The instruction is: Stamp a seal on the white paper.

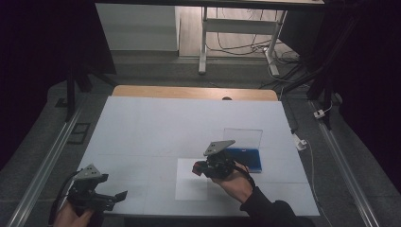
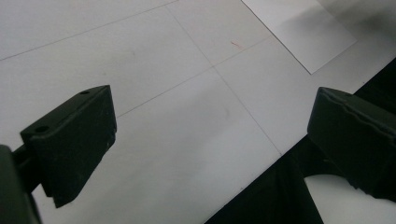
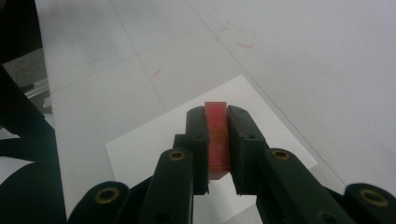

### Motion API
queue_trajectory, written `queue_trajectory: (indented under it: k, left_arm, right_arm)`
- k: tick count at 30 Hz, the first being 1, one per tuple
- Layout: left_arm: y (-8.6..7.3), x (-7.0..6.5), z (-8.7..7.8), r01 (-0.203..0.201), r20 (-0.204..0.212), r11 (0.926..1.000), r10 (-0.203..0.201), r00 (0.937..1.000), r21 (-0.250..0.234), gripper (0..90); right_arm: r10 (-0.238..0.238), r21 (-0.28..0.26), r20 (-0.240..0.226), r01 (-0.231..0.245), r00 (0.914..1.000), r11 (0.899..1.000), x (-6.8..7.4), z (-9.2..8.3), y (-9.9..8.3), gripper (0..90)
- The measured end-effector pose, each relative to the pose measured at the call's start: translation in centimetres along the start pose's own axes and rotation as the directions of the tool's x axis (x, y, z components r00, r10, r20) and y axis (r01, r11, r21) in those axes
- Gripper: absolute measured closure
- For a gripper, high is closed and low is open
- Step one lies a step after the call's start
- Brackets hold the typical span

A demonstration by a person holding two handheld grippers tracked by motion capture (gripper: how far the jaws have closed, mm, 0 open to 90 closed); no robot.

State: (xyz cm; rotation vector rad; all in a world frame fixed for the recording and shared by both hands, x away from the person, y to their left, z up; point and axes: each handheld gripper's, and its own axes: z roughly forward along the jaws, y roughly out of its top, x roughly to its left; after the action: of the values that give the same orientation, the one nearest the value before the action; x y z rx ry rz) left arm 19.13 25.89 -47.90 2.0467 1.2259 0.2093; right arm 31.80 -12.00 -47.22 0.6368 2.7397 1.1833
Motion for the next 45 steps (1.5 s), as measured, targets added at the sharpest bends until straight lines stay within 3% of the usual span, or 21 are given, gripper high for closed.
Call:
queue_trajectory:
  k: [16,31,45]
  left_arm:
    - [0.0,0.0,0.0,-0.002,0.002,1.0,0.002,1.0,-0.002,1.9]
    - [0.0,-0.1,0.0,-0.006,0.001,1.0,0.006,1.0,-0.002,1.9]
    - [0.1,-0.1,0.0,-0.006,0.001,1.0,0.006,1.0,0.003,2.0]
  right_arm:
    - [-0.06,0.074,-0.008,0.061,0.9981,0.995,0.5,2.8,-0.3,79.0]
    - [-0.082,0.107,0.003,0.082,0.9966,0.991,0.7,3.7,-0.8,79.6]
    - [-0.171,0.141,0.053,0.162,0.9839,0.977,2.0,3.9,-0.6,79.8]
